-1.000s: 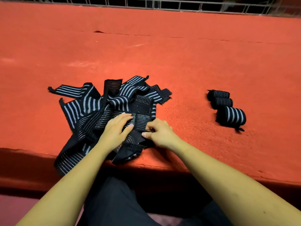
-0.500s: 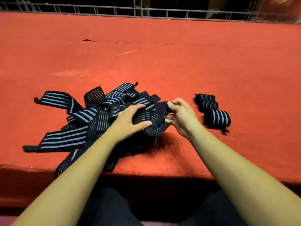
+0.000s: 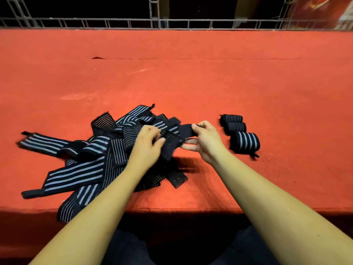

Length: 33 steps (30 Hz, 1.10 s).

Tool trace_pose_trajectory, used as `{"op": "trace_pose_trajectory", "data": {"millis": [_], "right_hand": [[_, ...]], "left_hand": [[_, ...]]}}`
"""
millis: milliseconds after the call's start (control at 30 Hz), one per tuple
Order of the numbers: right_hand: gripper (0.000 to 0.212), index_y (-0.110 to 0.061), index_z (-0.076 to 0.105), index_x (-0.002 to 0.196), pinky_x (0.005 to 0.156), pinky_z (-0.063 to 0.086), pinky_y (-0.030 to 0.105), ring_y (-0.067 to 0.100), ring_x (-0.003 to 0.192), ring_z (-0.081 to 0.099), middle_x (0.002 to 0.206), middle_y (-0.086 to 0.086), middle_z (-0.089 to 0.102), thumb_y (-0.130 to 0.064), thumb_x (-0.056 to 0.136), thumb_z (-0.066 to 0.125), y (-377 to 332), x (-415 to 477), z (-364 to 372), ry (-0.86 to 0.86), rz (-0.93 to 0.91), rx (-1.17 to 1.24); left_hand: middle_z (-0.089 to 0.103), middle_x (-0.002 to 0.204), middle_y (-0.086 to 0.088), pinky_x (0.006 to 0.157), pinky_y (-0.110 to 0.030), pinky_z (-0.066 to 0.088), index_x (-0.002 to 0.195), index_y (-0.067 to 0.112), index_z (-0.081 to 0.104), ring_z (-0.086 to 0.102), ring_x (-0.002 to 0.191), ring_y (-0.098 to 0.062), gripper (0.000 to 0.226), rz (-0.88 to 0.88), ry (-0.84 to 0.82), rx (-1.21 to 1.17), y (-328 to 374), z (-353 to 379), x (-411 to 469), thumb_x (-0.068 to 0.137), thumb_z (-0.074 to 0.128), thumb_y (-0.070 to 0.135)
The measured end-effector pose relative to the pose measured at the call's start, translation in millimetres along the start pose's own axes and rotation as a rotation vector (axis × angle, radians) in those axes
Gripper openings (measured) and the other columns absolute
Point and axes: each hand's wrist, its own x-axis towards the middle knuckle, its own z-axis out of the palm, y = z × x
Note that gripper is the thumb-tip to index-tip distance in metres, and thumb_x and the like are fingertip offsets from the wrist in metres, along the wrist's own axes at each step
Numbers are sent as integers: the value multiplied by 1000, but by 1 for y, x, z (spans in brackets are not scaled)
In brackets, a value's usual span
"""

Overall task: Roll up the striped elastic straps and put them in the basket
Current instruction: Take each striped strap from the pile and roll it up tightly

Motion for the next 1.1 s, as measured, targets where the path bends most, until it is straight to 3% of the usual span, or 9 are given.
{"op": "trace_pose_trajectory", "data": {"millis": [133,233,333,400,500,700,800,967,1100], "right_hand": [[26,-19,38,79,81,53,62,24,68,55,77,8,51,-9,103,43,-4,11,-17,134,-10,135],[24,-16,43,81,70,53,47,20,64,47,75,10,49,-8,103,45,-11,14,-23,193,-67,334],[21,-17,45,82,68,52,43,22,67,52,77,9,53,-10,102,46,-15,15,-21,187,-101,337],[21,-17,46,82,67,52,44,24,71,54,77,9,55,-11,102,48,-15,11,-17,141,-115,255],[25,-15,44,77,60,46,36,23,67,54,73,8,54,-7,101,49,-22,5,-10,19,-170,248],[7,-10,52,96,76,58,43,27,83,66,93,14,66,-14,101,54,-45,5,-22,-38,-154,391],[51,-8,57,128,89,56,46,30,107,67,121,12,68,-36,88,66,-27,1,-22,-295,84,207],[15,-16,64,101,55,39,24,13,60,54,85,2,62,-30,97,61,-7,-2,-3,-231,21,-234],[11,-7,62,101,40,39,22,13,44,50,85,8,62,-18,99,58,-17,2,-2,-171,-60,-232]], "left_hand": [[50,74,-7,64,-34,27,80,6,46,44,72,-25,19,-311,222,12,-2,-33,19,94,58,14],[54,91,-13,71,-36,31,93,6,47,46,84,-29,5,-459,284,82,-6,-49,27,92,52,6],[54,121,-15,99,-37,36,121,2,51,49,114,-32,33,-147,306,340,6,-46,26,88,56,1],[53,130,-4,109,-22,31,133,8,49,47,124,-16,43,93,112,185,27,-36,23,94,64,19],[48,133,15,101,-5,27,144,18,40,43,127,0,68,38,-299,-51,42,-17,23,88,73,38],[69,84,6,75,-37,48,89,24,63,65,82,-14,13,-73,-200,-27,17,-14,35,92,66,37],[68,79,0,70,-34,46,87,20,64,63,77,-19,15,-24,-149,-29,24,-17,42,94,65,33],[70,88,6,74,-29,47,95,24,66,64,83,-7,13,-29,-269,-28,17,-20,42,96,63,36],[68,103,13,81,-20,40,100,22,65,61,98,-6,31,-154,-293,-49,5,-23,31,104,42,42]]}}
